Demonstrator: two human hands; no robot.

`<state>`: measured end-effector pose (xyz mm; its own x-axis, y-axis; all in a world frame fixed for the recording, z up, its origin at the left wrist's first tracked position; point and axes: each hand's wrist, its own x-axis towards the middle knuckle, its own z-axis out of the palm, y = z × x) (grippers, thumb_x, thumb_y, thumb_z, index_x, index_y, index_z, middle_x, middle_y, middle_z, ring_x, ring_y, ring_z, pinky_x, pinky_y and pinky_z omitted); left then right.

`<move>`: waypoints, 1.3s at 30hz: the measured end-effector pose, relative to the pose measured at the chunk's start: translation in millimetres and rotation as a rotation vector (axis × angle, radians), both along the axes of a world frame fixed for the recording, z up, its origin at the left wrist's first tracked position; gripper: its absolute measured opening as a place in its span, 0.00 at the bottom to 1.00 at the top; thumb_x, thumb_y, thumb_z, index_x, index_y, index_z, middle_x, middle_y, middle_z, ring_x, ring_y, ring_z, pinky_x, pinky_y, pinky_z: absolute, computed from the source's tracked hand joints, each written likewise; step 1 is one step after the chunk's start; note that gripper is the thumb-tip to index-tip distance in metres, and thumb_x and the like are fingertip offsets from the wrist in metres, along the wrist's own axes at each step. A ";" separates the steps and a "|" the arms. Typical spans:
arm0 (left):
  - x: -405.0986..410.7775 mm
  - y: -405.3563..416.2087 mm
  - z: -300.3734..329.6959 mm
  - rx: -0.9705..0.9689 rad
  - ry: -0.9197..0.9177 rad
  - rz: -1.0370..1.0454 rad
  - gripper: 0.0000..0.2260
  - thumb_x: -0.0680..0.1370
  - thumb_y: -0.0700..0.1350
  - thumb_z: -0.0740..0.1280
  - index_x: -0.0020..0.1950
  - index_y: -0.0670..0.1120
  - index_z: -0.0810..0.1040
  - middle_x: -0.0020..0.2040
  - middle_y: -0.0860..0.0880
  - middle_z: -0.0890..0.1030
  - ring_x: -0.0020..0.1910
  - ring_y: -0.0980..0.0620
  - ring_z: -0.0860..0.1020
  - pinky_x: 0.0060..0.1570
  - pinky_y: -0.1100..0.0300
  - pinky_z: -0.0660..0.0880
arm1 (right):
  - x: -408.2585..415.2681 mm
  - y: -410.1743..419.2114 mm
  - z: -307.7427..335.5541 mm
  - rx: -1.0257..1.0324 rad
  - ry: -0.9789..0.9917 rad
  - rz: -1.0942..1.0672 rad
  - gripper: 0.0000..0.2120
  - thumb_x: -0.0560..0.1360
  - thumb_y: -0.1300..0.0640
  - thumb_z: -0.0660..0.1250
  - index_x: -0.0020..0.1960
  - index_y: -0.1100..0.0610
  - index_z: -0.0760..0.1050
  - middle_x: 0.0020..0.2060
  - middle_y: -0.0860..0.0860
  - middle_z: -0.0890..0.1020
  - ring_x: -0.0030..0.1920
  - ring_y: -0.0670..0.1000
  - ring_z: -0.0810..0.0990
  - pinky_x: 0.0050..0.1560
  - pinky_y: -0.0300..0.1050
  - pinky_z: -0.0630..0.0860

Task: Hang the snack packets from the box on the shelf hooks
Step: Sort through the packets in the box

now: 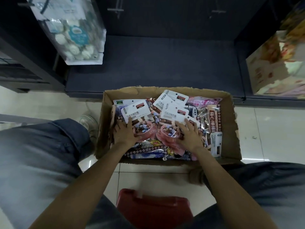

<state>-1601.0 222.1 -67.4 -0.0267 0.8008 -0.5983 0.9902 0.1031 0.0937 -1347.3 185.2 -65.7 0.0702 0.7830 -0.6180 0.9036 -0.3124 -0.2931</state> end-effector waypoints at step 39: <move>-77.8 70.9 269.0 0.796 -1.151 0.334 0.05 0.77 0.38 0.67 0.52 0.46 0.76 0.44 0.57 0.81 0.41 0.69 0.79 0.42 0.74 0.72 | -84.3 58.3 253.8 0.857 0.740 -0.372 0.04 0.78 0.58 0.65 0.47 0.50 0.76 0.39 0.38 0.80 0.39 0.30 0.78 0.38 0.24 0.70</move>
<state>-1678.8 293.0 201.5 -0.0949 0.9793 0.1787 0.2664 -0.1480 0.9524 -1431.6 243.5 188.1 0.2272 0.9676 0.1102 0.3228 0.0319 -0.9459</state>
